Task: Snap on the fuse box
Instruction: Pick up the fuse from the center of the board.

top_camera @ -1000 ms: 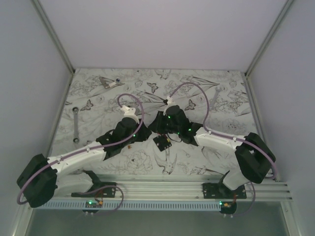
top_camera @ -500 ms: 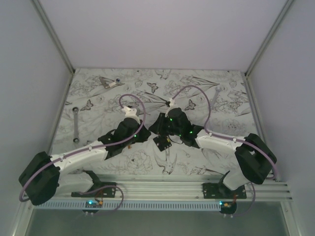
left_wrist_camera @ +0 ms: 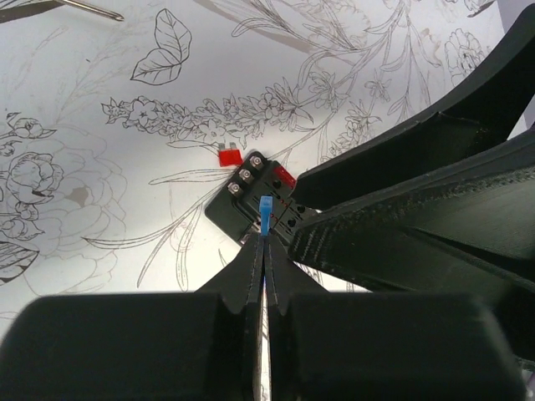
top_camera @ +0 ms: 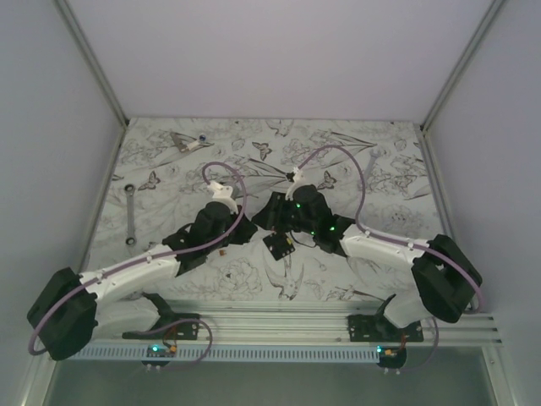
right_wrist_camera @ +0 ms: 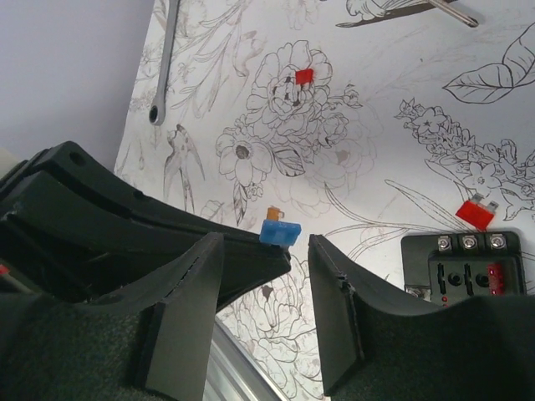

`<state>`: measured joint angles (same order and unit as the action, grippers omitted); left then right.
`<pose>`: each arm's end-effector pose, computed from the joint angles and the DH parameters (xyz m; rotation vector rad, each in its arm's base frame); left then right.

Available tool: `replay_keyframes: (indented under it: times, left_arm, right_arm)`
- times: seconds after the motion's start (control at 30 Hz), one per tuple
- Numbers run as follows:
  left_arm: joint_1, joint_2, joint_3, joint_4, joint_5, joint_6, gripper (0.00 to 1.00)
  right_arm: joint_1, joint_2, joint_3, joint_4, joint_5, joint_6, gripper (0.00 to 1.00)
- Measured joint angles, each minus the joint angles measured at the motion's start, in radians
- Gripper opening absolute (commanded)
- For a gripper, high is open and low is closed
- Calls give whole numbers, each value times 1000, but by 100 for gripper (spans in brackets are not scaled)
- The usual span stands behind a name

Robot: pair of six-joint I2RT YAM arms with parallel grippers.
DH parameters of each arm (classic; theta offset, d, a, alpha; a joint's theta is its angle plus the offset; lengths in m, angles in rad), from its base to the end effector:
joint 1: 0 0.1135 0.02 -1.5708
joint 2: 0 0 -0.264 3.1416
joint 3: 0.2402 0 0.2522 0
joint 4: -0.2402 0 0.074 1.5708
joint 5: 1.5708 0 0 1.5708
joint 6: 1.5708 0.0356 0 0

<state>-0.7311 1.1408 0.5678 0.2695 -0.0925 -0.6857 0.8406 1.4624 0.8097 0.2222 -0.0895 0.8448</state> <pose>0.1904 -0.1663 0.2384 -0.0222 1.9708 -0.8724 0.2124 0.2420 0.2292 -0.0585 2.1989 1.1179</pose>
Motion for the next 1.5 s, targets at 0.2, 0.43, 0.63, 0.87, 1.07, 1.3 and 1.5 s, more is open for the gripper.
replay_keyframes:
  times: [0.2, 0.43, 0.63, 0.87, 1.07, 1.3, 1.5]
  left_arm:
    - [72, -34, -20, 5, 122, 52, 0]
    - [154, -123, -24, 9, 354, 134, 0]
    - [169, -161, -21, 19, 549, 168, 0]
    - [162, -173, 6, 18, 703, 183, 0]
    - [134, -180, 29, 19, 772, 198, 0]
    - [122, -180, 36, 19, 801, 210, 0]
    - [119, -180, 37, 19, 805, 215, 0]
  right_arm:
    - [-49, -40, -18, -3, -97, -96, 53]
    - [-147, -148, -8, -59, -366, -455, 52]
    - [-159, -201, -2, -131, -614, -730, 47]
    - [-159, -201, 42, -213, -782, -889, 43]
    - [-159, -201, 74, -249, -847, -948, 36]
    - [-159, -201, 93, -291, -905, -990, 21]
    - [-164, -200, 109, -334, -922, -1017, 3]
